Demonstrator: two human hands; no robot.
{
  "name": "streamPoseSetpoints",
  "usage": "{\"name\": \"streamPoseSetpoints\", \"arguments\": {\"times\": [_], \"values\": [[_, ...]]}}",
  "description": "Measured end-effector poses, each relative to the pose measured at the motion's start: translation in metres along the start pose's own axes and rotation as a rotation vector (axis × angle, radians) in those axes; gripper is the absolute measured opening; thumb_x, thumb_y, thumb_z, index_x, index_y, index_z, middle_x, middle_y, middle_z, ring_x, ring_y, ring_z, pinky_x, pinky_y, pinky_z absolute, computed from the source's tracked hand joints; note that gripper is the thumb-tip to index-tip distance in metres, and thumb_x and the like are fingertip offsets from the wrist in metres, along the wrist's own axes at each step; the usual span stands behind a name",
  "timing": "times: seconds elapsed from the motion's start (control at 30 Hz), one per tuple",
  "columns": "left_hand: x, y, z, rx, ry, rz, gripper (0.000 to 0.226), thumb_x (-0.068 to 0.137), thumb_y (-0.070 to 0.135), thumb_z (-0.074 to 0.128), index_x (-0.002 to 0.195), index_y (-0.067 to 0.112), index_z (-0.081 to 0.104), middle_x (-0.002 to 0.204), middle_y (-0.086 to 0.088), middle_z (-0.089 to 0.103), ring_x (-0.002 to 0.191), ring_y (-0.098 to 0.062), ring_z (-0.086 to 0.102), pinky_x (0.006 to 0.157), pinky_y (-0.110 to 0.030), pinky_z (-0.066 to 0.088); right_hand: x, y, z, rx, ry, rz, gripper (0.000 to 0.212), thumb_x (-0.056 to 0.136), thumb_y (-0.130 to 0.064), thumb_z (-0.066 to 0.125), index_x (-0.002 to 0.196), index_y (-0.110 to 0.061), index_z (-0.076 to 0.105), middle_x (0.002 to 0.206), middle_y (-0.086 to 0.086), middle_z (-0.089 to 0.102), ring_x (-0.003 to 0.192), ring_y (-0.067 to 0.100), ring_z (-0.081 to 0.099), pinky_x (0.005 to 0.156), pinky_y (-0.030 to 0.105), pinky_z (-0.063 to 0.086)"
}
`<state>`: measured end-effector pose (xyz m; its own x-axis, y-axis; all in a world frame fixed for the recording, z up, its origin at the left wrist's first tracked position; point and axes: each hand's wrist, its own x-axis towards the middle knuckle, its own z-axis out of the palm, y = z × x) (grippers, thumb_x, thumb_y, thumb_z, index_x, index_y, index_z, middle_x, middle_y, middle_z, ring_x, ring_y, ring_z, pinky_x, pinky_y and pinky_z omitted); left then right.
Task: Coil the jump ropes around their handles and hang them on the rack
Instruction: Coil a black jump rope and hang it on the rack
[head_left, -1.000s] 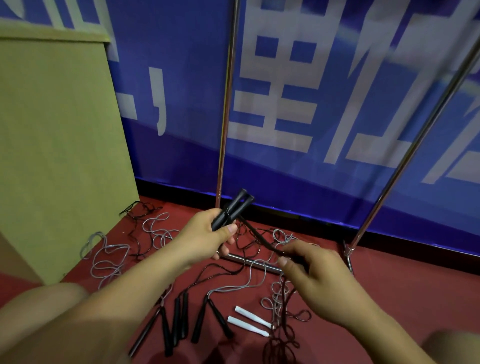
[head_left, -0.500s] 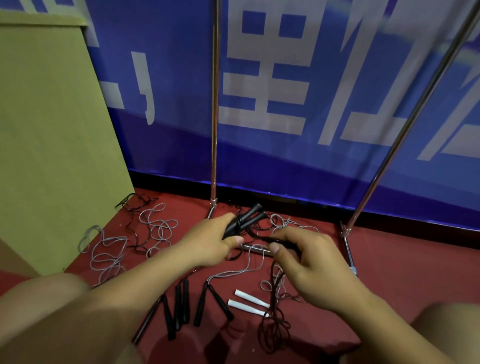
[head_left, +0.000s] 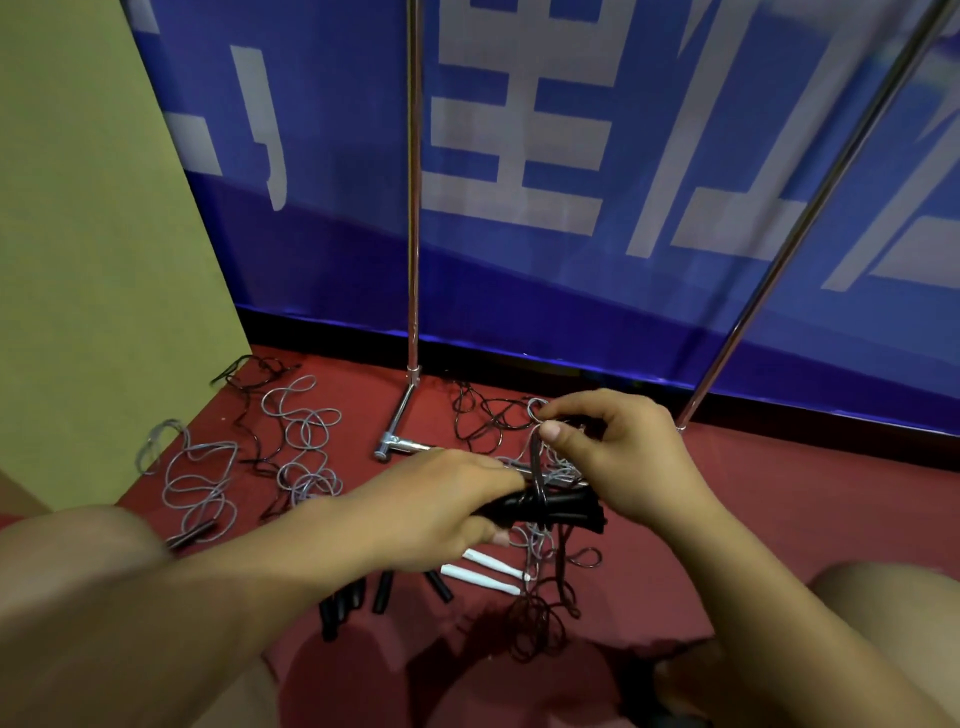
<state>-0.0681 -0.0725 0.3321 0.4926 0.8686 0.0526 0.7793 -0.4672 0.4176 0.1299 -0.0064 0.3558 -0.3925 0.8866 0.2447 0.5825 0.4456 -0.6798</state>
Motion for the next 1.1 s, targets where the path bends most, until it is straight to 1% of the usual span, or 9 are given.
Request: {"name": "streamPoseSetpoints", "arguments": {"times": [0.17, 0.27, 0.33, 0.47, 0.57, 0.63, 0.77, 0.9, 1.1], "values": [[-0.004, 0.004, -0.005, -0.251, 0.126, -0.002, 0.016, 0.091, 0.025, 0.069, 0.091, 0.022, 0.053, 0.083, 0.011, 0.060, 0.077, -0.006, 0.057, 0.070, -0.031, 0.048, 0.005, -0.002, -0.006, 0.561, -0.092, 0.301, 0.012, 0.078, -0.010, 0.080, 0.080, -0.015, 0.070, 0.074, -0.002, 0.067, 0.068, 0.014, 0.063, 0.067, 0.033, 0.054], [-0.003, 0.006, -0.010, -0.423, 0.212, -0.075, 0.011, 0.090, 0.025, 0.070, 0.094, 0.024, 0.060, 0.086, 0.006, 0.069, 0.080, -0.011, 0.065, 0.076, -0.036, 0.053, 0.002, -0.006, 0.000, 0.594, -0.099, 0.293, 0.020, 0.082, 0.007, 0.069, 0.076, -0.012, 0.066, 0.064, -0.006, 0.065, 0.058, 0.008, 0.058, 0.052, 0.017, 0.046], [0.000, 0.006, -0.013, -0.576, 0.274, -0.125, 0.009, 0.091, 0.017, 0.069, 0.097, 0.021, 0.064, 0.091, 0.001, 0.073, 0.085, -0.016, 0.070, 0.083, -0.041, 0.055, -0.002, -0.008, 0.007, 0.568, -0.117, 0.274, 0.025, 0.088, 0.004, 0.063, 0.074, -0.017, 0.068, 0.061, -0.006, 0.061, 0.055, 0.006, 0.051, 0.048, 0.015, 0.038], [0.005, -0.001, -0.021, -0.741, 0.441, -0.237, 0.012, 0.093, 0.007, 0.067, 0.100, 0.015, 0.061, 0.080, 0.003, 0.071, 0.077, -0.021, 0.074, 0.080, -0.042, 0.059, -0.005, -0.009, 0.013, 0.680, -0.246, 0.331, 0.020, 0.098, -0.010, 0.057, 0.103, -0.019, 0.073, 0.074, 0.008, 0.056, 0.059, 0.015, 0.049, 0.057, 0.029, 0.044], [0.006, -0.010, -0.024, -0.807, 0.533, -0.368, 0.008, 0.094, 0.008, 0.065, 0.098, 0.014, 0.061, 0.068, 0.002, 0.069, 0.070, -0.024, 0.073, 0.069, -0.041, 0.056, -0.009, -0.010, 0.015, 0.742, -0.344, 0.370, 0.028, 0.097, -0.008, 0.058, 0.118, -0.025, 0.065, 0.074, 0.005, 0.055, 0.067, 0.017, 0.054, 0.072, 0.037, 0.050], [0.006, -0.011, -0.024, -0.886, 0.561, -0.435, 0.007, 0.095, 0.006, 0.063, 0.097, 0.013, 0.060, 0.068, 0.003, 0.065, 0.065, -0.016, 0.071, 0.064, -0.035, 0.053, -0.010, -0.013, 0.016, 0.720, -0.362, 0.355, 0.027, 0.097, -0.009, 0.058, 0.120, -0.021, 0.062, 0.072, 0.002, 0.054, 0.067, 0.016, 0.053, 0.074, 0.037, 0.050], [0.006, -0.010, -0.025, -1.011, 0.558, -0.497, 0.004, 0.097, 0.005, 0.059, 0.096, 0.008, 0.059, 0.071, 0.002, 0.061, 0.060, -0.011, 0.069, 0.056, -0.025, 0.053, -0.011, -0.019, 0.016, 0.622, -0.387, 0.284, 0.021, 0.097, -0.015, 0.059, 0.117, -0.015, 0.065, 0.067, -0.002, 0.054, 0.059, 0.010, 0.046, 0.056, 0.023, 0.039], [0.005, -0.014, -0.030, -1.021, 0.558, -0.540, 0.006, 0.098, 0.007, 0.059, 0.092, 0.009, 0.059, 0.069, 0.003, 0.060, 0.060, -0.012, 0.068, 0.052, -0.021, 0.051, -0.015, -0.024, 0.014, 0.520, -0.366, 0.212, 0.019, 0.097, -0.021, 0.060, 0.093, -0.004, 0.065, 0.063, -0.002, 0.054, 0.056, 0.011, 0.041, 0.053, 0.027, 0.031], [0.004, -0.025, -0.038, -0.993, 0.515, -0.596, 0.005, 0.099, 0.010, 0.059, 0.095, 0.007, 0.061, 0.079, -0.004, 0.064, 0.059, -0.011, 0.068, 0.050, -0.021, 0.051, -0.019, -0.021, 0.014, 0.244, -0.244, 0.144, 0.020, 0.097, -0.030, 0.058, 0.084, -0.015, 0.064, 0.063, 0.001, 0.048, 0.057, 0.013, 0.051, 0.063, 0.044, 0.059]]}}
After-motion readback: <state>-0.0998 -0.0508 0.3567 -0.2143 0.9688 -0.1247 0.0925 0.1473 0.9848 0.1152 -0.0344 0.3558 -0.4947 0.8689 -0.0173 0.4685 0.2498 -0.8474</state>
